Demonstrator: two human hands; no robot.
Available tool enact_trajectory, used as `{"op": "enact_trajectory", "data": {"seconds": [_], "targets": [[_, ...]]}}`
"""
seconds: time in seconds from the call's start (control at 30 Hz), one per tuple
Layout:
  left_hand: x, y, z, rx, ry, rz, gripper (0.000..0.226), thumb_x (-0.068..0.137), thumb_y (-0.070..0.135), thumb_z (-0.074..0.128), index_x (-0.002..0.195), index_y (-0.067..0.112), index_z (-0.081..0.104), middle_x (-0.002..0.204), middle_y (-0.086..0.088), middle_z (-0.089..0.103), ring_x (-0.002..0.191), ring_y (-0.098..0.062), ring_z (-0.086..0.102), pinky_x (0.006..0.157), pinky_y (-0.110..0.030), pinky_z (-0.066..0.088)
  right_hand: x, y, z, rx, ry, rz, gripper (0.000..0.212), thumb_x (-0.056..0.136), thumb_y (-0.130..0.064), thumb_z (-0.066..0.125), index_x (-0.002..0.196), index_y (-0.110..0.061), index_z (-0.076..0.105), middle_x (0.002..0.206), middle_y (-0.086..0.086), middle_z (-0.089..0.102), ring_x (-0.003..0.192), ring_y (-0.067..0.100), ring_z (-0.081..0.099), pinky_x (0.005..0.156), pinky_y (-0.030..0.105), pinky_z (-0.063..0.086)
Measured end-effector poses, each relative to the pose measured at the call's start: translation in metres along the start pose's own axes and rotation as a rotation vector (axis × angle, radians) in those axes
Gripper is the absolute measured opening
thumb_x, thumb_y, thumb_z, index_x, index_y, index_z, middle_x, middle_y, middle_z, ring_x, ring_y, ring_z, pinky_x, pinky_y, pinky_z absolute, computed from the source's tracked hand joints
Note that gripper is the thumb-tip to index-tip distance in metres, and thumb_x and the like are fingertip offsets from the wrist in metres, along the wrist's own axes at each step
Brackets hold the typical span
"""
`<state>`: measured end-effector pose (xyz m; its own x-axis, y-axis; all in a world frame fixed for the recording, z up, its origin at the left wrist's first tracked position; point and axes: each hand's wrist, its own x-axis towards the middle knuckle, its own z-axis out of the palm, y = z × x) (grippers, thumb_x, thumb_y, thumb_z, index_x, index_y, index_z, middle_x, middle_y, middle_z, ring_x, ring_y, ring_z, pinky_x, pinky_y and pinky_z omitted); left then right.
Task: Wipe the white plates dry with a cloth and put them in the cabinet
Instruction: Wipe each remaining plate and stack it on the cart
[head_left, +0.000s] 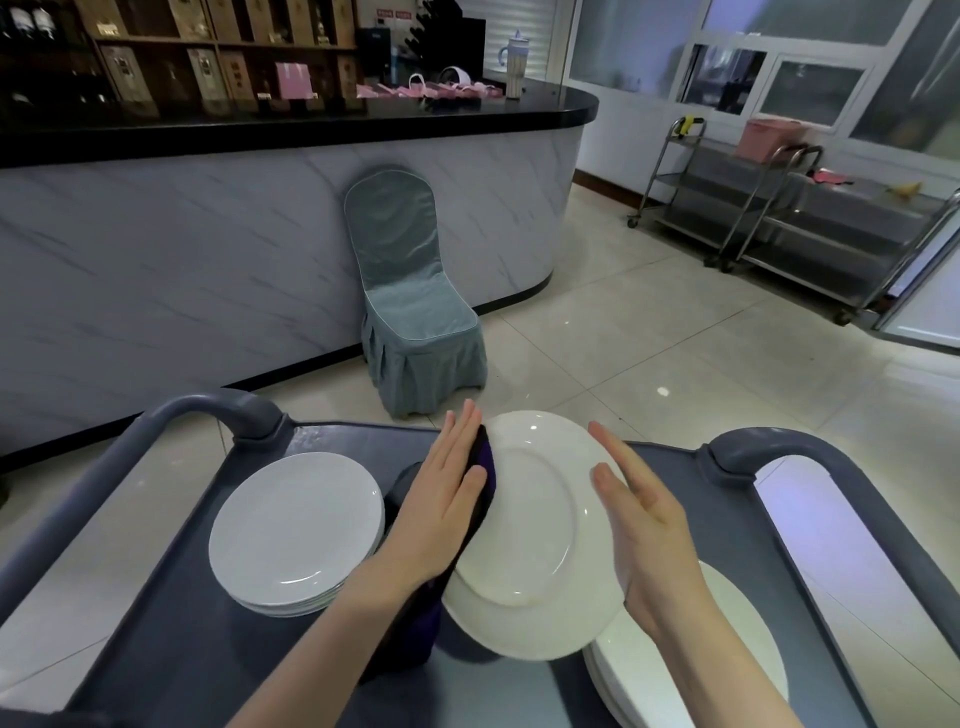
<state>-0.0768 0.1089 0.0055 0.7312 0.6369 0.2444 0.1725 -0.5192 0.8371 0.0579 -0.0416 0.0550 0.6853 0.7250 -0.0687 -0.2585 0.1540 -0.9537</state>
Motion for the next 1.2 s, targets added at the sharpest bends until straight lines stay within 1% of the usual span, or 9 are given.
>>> {"op": "enact_trajectory", "data": {"seconds": [0.1,0.2,0.27,0.4,0.57,0.77,0.83,1.0,1.2], "targets": [[-0.016,-0.005,0.009,-0.062,0.069,0.009,0.057,0.106,0.027,0.034,0.156,0.030,0.007,0.163,0.024,-0.001,0.149,0.003,-0.004,0.123,-0.022,0.004,0.008,-0.007,-0.001,0.068,0.079,0.000,0.033,0.099,-0.010,0.056,0.128,-0.025,0.065,0.122,-0.009,0.072,0.109,0.007,0.069,0.083,0.023,0.056],[-0.041,-0.007,0.036,-0.111,0.180,-0.037,0.060,0.099,0.034,0.029,0.153,0.034,0.004,0.163,0.023,-0.004,0.150,0.000,-0.006,0.124,-0.030,0.001,0.015,-0.006,0.001,0.125,0.198,0.011,0.031,0.101,-0.015,0.056,0.128,-0.027,0.065,0.124,-0.008,0.071,0.113,0.012,0.068,0.094,0.035,0.053],[-0.051,-0.004,0.054,-0.036,0.189,-0.040,0.066,0.094,0.035,0.026,0.153,0.033,-0.004,0.162,0.024,-0.012,0.150,-0.003,-0.011,0.123,-0.031,-0.006,0.016,-0.002,0.007,0.177,0.237,0.024,0.028,0.103,-0.018,0.052,0.126,-0.022,0.066,0.121,-0.004,0.073,0.112,0.015,0.069,0.094,0.038,0.052],[-0.043,0.004,0.070,0.202,0.151,0.039,0.072,0.095,0.031,0.022,0.151,0.038,-0.024,0.162,0.016,-0.022,0.150,-0.010,-0.020,0.117,-0.026,-0.020,0.009,0.011,0.024,0.282,0.241,0.180,0.026,0.104,-0.026,0.049,0.119,-0.012,0.065,0.111,0.008,0.076,0.101,0.026,0.073,0.079,0.039,0.058],[-0.031,-0.006,0.058,0.217,0.148,0.117,0.065,0.101,0.036,0.020,0.155,0.032,-0.015,0.165,0.011,-0.012,0.153,-0.013,-0.009,0.121,-0.031,-0.011,0.001,0.017,0.025,0.338,0.199,0.194,0.029,0.104,-0.026,0.048,0.122,-0.010,0.065,0.116,0.011,0.074,0.107,0.029,0.071,0.084,0.041,0.058],[-0.040,-0.017,0.056,-0.003,0.268,0.036,0.062,0.102,0.039,0.023,0.157,0.033,-0.005,0.166,0.012,-0.007,0.153,-0.013,-0.005,0.121,-0.039,0.000,0.009,0.001,0.020,0.399,0.226,0.096,0.023,0.103,-0.025,0.051,0.116,-0.016,0.068,0.110,0.002,0.076,0.099,0.017,0.073,0.067,0.028,0.059],[-0.040,-0.008,0.058,0.022,0.267,0.058,0.063,0.102,0.036,0.024,0.157,0.033,-0.005,0.166,0.010,-0.008,0.153,-0.014,-0.007,0.121,-0.037,-0.003,0.008,0.002,0.027,0.364,0.212,0.089,0.023,0.104,-0.026,0.049,0.116,-0.018,0.067,0.112,0.001,0.076,0.100,0.017,0.073,0.070,0.029,0.059],[-0.027,0.022,0.062,0.268,0.181,0.158,0.069,0.098,0.025,0.025,0.157,0.031,-0.011,0.166,0.011,-0.008,0.153,-0.013,-0.009,0.120,-0.034,-0.009,-0.009,0.019,0.048,0.174,0.145,0.038,0.028,0.104,-0.018,0.047,0.122,-0.022,0.068,0.119,0.002,0.073,0.111,0.021,0.069,0.094,0.041,0.053],[-0.005,0.031,0.043,0.250,0.024,0.260,0.059,0.102,0.026,0.017,0.158,0.023,-0.001,0.166,0.010,-0.008,0.153,-0.015,-0.009,0.122,-0.039,-0.002,-0.024,0.033,0.052,0.078,0.084,0.019,0.031,0.105,-0.024,0.045,0.127,-0.027,0.067,0.122,-0.007,0.072,0.119,0.009,0.064,0.102,0.034,0.045]]}}
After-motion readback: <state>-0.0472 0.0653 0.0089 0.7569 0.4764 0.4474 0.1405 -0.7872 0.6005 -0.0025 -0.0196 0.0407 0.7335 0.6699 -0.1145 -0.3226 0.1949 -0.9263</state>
